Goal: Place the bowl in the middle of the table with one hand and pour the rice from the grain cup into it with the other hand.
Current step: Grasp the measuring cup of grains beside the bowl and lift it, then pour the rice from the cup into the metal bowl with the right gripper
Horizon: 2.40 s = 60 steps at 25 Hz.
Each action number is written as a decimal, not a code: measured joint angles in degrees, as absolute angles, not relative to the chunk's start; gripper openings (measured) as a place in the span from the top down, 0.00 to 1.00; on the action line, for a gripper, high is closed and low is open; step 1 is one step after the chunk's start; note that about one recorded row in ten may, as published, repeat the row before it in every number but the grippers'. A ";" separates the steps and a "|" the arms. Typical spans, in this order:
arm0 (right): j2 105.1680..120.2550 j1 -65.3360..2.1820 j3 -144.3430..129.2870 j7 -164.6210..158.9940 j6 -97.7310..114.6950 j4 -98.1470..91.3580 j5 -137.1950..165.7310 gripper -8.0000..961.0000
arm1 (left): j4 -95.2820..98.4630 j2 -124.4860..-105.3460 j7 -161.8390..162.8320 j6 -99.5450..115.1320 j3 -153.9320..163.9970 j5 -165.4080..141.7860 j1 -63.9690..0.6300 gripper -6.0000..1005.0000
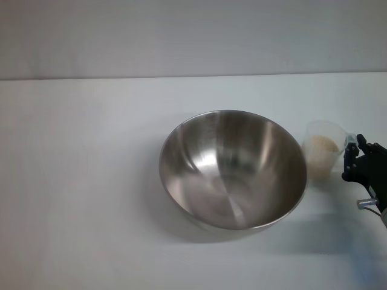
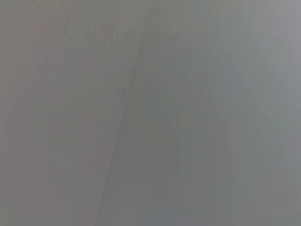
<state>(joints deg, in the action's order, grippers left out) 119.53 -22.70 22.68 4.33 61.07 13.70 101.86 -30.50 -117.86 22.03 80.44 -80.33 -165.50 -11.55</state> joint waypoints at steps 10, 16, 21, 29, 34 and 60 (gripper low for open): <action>119.53 -23.00 22.64 4.42 61.07 13.53 102.04 0.91 | -30.50 -117.86 22.06 80.44 -80.35 -165.50 -11.60 0.13; 119.53 -23.15 22.72 4.43 61.20 13.53 101.97 0.94 | -30.50 -117.86 22.06 80.43 -80.42 -165.50 -11.60 0.13; 119.53 -23.19 22.84 4.46 61.58 13.20 101.93 0.95 | -30.50 -117.86 22.06 80.43 -80.42 -165.50 -11.60 0.13; 119.45 -20.58 24.44 4.06 75.15 13.16 101.87 0.98 | -30.43 -117.86 22.10 80.41 -80.42 -165.50 -11.55 0.13; 119.17 -21.72 23.44 4.64 85.30 12.94 104.19 0.98 | -30.35 -117.85 22.36 80.41 -80.07 -165.49 -11.61 0.13; 119.65 -24.68 22.92 57.60 87.10 21.40 113.54 0.98 | -30.94 -118.03 23.29 80.49 -79.89 -165.50 -10.72 0.13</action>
